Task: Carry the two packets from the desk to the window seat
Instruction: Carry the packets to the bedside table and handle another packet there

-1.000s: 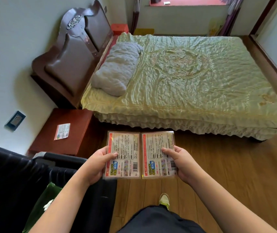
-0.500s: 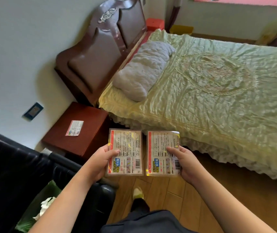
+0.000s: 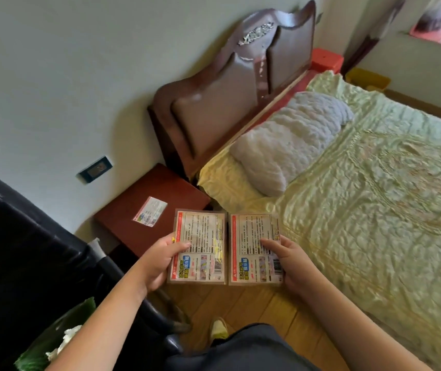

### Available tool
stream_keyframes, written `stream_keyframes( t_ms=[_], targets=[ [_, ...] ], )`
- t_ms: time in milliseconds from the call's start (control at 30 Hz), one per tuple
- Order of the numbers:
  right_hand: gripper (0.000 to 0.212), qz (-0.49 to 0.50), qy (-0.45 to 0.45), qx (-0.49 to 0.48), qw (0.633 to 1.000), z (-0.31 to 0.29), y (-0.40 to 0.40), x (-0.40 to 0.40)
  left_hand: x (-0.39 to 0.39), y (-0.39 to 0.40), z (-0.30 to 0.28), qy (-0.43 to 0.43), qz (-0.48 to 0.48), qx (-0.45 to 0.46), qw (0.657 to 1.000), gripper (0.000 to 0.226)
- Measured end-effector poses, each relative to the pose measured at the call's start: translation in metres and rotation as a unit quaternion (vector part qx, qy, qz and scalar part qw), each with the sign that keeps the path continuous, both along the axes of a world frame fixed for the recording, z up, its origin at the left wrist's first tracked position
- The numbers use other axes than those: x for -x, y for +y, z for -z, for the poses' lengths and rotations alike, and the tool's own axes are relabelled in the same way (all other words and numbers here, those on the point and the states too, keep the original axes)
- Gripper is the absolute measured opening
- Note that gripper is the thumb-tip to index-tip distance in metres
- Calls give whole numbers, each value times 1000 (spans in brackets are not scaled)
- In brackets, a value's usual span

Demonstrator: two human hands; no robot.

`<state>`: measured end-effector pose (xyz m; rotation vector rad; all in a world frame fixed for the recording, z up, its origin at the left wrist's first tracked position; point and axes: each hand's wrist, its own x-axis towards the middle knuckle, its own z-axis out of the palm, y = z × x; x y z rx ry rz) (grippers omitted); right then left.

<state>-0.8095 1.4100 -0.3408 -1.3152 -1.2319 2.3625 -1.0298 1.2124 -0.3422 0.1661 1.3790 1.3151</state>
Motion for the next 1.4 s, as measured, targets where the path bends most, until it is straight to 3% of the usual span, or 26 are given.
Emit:
stream_keyframes(
  t_ms=[467, 767, 1167, 1400],
  targets=[
    [15, -141, -24, 31, 989, 18, 94, 167, 93, 41, 27, 8, -153, 39, 987, 31],
    [21, -283, -37, 71, 956, 33, 153, 294, 144, 62, 19, 45, -287, 99, 952, 29],
    [19, -363, -73, 114, 922, 66, 121, 392, 157, 24, 48, -22, -441, 145, 885, 26],
    [20, -330, -92, 120, 932, 104, 79, 427, 203, -4, 75, -35, -446, 163, 880, 24]
  ],
)
